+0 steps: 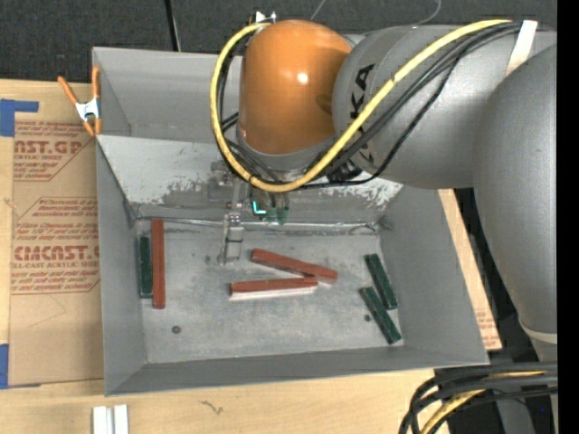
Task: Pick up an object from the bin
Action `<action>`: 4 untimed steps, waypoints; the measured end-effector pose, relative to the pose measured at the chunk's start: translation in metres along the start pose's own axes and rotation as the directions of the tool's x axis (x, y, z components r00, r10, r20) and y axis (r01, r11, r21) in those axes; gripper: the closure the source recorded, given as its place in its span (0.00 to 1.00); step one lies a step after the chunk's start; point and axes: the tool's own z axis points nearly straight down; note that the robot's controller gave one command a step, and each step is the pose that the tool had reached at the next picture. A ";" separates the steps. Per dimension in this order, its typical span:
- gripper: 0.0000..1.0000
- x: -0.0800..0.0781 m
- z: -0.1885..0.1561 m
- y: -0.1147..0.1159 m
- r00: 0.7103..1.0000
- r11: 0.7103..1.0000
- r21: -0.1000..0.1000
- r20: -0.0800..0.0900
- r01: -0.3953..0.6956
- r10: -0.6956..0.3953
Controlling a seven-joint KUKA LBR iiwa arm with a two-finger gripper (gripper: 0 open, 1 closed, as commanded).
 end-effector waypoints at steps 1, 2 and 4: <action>0.00 0.041 0.156 -0.075 0.996 0.996 0.003 -0.002 0.090 -0.090; 0.00 0.051 0.120 -0.074 0.997 0.997 -0.001 0.008 0.078 -0.078; 0.00 0.077 0.154 -0.091 1.000 1.000 -0.001 0.001 -0.028 0.028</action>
Offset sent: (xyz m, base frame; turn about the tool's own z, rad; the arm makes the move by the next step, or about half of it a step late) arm -0.0395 -0.0725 -0.1507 -0.0922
